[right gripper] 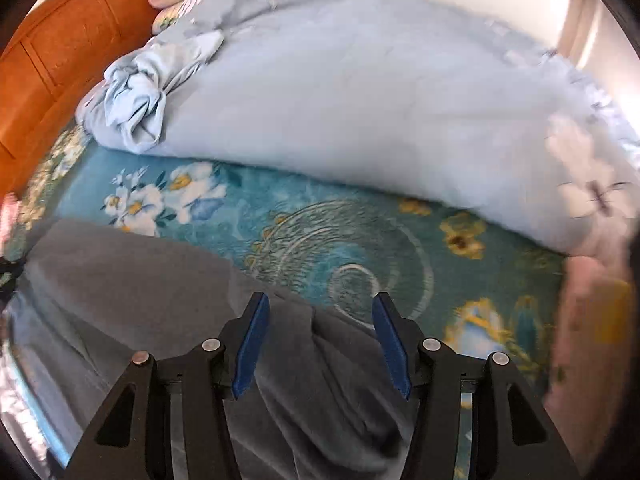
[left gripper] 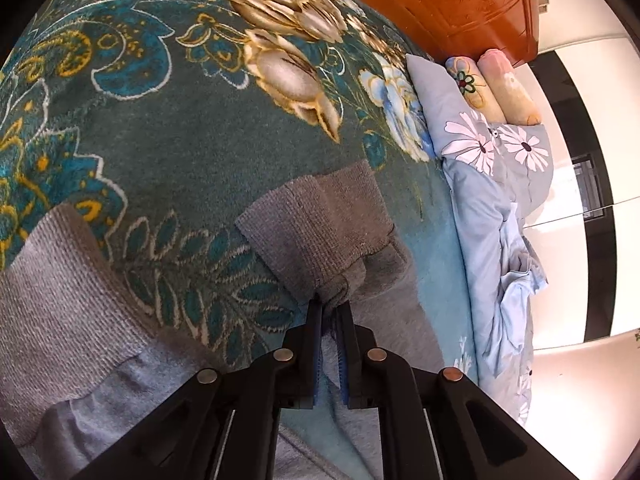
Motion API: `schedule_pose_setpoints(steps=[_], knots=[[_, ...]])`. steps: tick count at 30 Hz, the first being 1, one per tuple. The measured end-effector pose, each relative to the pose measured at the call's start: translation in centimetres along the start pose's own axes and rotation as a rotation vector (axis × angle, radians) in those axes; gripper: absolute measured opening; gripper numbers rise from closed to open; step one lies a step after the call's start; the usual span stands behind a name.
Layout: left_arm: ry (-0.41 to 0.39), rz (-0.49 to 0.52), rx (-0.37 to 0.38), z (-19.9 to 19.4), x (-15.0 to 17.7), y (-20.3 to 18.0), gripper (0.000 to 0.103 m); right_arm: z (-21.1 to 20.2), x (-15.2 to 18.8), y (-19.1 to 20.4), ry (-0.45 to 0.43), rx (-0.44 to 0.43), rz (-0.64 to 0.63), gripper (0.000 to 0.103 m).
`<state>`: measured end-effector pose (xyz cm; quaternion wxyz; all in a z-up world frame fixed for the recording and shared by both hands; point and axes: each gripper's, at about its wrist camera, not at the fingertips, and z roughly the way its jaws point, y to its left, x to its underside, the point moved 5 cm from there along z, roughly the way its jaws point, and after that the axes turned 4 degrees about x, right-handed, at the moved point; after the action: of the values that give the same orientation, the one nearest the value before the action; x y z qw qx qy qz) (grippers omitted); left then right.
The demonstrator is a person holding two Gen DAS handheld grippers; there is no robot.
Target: Fold clothes
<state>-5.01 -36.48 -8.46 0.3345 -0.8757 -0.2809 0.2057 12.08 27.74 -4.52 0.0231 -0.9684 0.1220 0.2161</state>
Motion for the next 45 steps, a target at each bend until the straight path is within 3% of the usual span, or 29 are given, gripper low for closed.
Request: schedule_pose_setpoints(steps=[7, 12, 14, 15, 16, 20, 21, 23, 24, 27, 30, 33, 35, 37, 39, 41, 43, 45], knots=[[0.002, 0.018, -0.026, -0.2, 0.1, -0.6, 0.009, 3.3, -0.5, 3.8, 0.095, -0.128, -0.041, 0.055], [0.002, 0.031, -0.036, -0.4, -0.1, -1.1, 0.010, 5.0, -0.7, 6.7, 0.119, -0.119, -0.117, 0.055], [0.002, 0.040, -0.039, -0.4, -0.1, -1.2, 0.010, 4.9, -0.6, 7.2, 0.113, -0.091, -0.133, 0.042], [0.002, 0.047, -0.037, -0.4, -0.2, -1.4, 0.009, 4.6, -0.6, 7.4, 0.104, -0.079, -0.144, 0.026], [0.001, 0.053, -0.035, -0.4, -0.2, -1.5, 0.007, 4.4, -0.6, 7.6, 0.096, -0.066, -0.155, 0.017], [-0.045, 0.133, 0.028, -1.6, -0.6, -4.3, 0.006, 3.2, -0.6, 8.5, 0.062, -0.016, -0.199, 0.007], [-0.070, 0.148, 0.082, -2.3, -0.8, -5.3, 0.006, 2.9, -0.6, 8.6, 0.050, -0.005, -0.207, 0.007], [-0.122, 0.177, 0.200, -4.2, -1.0, -7.5, 0.006, -0.2, -2.2, 7.8, -0.074, -0.015, -0.136, 0.007], [-0.145, 0.198, 0.222, -5.0, -1.0, -8.3, 0.006, -1.8, -3.0, 7.4, -0.134, -0.020, -0.103, 0.007], [-0.138, 0.245, 0.154, -4.3, -0.7, -8.0, 0.006, -2.8, -3.5, 6.5, -0.167, 0.000, -0.085, 0.007], [-0.043, 0.162, 0.021, -1.2, -0.5, -4.0, 0.007, 1.2, -1.8, 6.8, -0.034, 0.001, -0.114, 0.007], [-0.016, 0.116, -0.002, -0.1, 0.2, -1.4, 0.008, 3.2, -0.8, 6.7, 0.013, -0.007, -0.082, 0.007], [-0.012, 0.107, 0.006, 0.0, 0.1, -1.3, 0.010, 3.0, -1.4, 6.3, 0.001, -0.009, -0.032, 0.011], [-0.011, 0.100, 0.017, 0.0, -0.2, -1.5, 0.010, 1.8, -2.1, 6.4, -0.031, 0.002, -0.028, 0.028], [-0.011, 0.097, 0.032, 0.0, -0.5, -2.0, 0.010, -0.4, -2.5, 6.9, -0.098, 0.046, -0.065, 0.036], [-0.014, 0.107, 0.036, 0.1, -0.6, -2.6, 0.011, -2.9, -2.9, 8.2, -0.176, 0.058, -0.129, 0.036], [-0.014, 0.110, 0.036, 0.3, -0.7, -3.0, 0.011, -4.4, -2.4, 11.4, -0.188, -0.076, -0.229, 0.036], [-0.011, 0.102, 0.034, 0.4, -0.6, -3.0, 0.011, -4.4, -0.8, 15.6, -0.122, -0.231, -0.337, 0.036]])
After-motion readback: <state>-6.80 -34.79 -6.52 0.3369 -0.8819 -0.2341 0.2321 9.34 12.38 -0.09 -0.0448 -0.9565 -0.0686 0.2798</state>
